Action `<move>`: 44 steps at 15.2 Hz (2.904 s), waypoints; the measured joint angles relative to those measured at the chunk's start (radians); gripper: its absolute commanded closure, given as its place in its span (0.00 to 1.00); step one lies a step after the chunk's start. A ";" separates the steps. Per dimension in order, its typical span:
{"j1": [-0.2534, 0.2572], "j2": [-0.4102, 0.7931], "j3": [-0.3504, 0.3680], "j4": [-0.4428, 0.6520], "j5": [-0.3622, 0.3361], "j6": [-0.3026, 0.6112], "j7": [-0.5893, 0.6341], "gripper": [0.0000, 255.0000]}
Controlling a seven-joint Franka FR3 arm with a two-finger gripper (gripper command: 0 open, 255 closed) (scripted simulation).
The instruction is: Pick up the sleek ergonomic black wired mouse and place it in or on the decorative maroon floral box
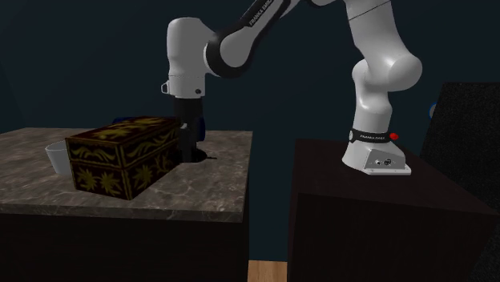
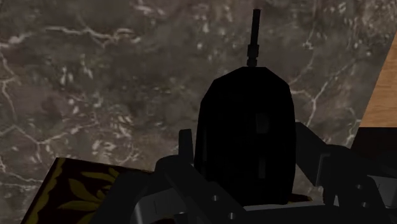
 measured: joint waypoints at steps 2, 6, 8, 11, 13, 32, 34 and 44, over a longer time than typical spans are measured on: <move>-0.003 -0.018 0.004 0.002 0.007 -0.020 -0.003 1.00; -0.009 -0.053 0.012 0.010 0.020 -0.061 -0.010 1.00; -0.012 -0.070 0.015 0.011 0.027 -0.080 -0.015 1.00; -0.016 -0.095 0.020 0.023 0.037 -0.115 -0.020 1.00; -0.018 -0.108 0.022 0.034 0.043 -0.137 -0.023 1.00; -0.029 -0.192 0.034 0.170 0.077 -0.354 -0.044 1.00; -0.029 -0.124 0.024 0.263 0.059 -0.383 -0.052 1.00; 0.042 0.388 -0.033 1.090 -0.027 -0.696 -0.116 1.00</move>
